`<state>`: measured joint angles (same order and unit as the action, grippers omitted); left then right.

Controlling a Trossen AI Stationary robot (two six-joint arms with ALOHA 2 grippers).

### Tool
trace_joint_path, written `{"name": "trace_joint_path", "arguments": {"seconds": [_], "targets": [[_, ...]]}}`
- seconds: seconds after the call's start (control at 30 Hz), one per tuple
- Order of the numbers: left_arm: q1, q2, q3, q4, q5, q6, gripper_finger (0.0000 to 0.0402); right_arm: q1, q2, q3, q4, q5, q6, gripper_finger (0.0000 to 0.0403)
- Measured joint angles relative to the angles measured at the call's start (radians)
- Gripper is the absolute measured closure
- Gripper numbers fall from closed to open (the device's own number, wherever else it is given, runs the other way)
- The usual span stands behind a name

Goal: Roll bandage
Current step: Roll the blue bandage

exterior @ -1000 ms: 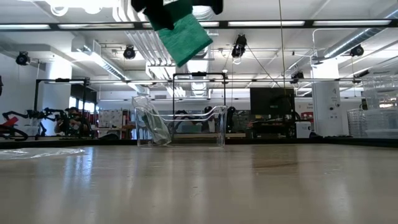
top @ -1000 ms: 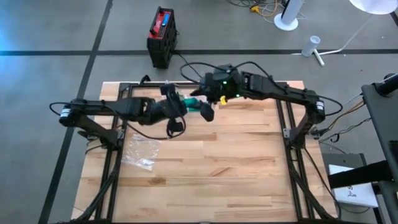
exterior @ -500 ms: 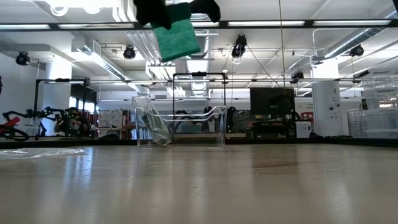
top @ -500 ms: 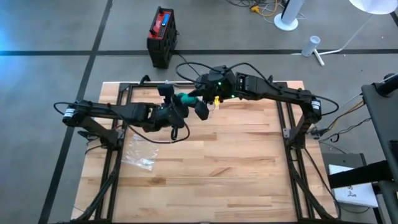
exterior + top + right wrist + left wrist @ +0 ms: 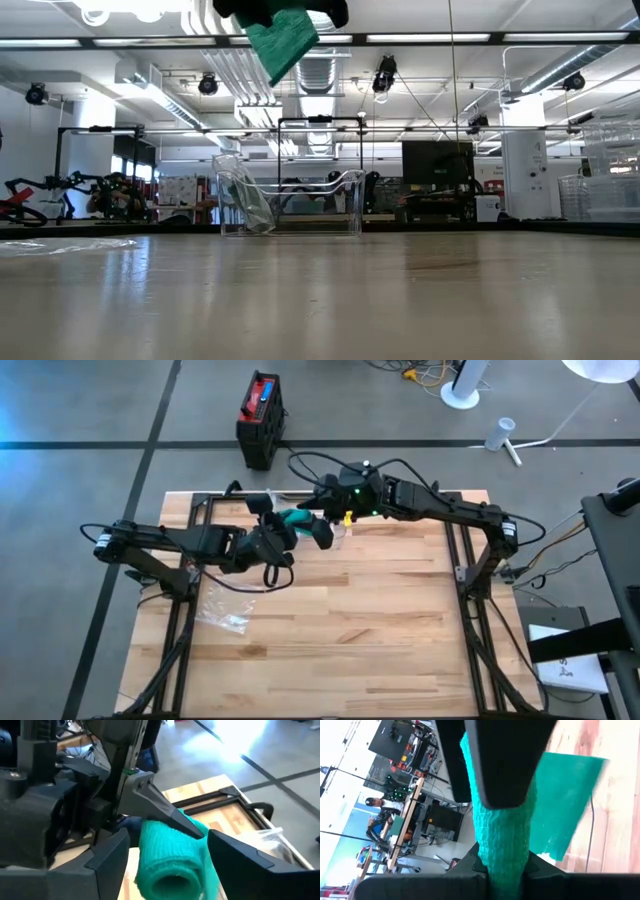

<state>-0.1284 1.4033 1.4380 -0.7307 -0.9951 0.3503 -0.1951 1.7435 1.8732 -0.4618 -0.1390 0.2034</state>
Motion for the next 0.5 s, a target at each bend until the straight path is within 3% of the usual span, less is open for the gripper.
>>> {"name": "trace_joint_path", "arguments": {"seconds": [0.23, 0.5], "targets": [[0.000, 0.000, 0.000, 0.022, 0.000, 0.037, 0.0382, 0.000, 0.005, 0.000, 0.007, 0.001, 0.076, 0.0144], [-0.002, 0.000, 0.000, 0.056, 0.001, 0.087, 0.0380, 0.001, 0.011, -0.005, 0.005, 0.006, 0.100, 0.0213]]}}
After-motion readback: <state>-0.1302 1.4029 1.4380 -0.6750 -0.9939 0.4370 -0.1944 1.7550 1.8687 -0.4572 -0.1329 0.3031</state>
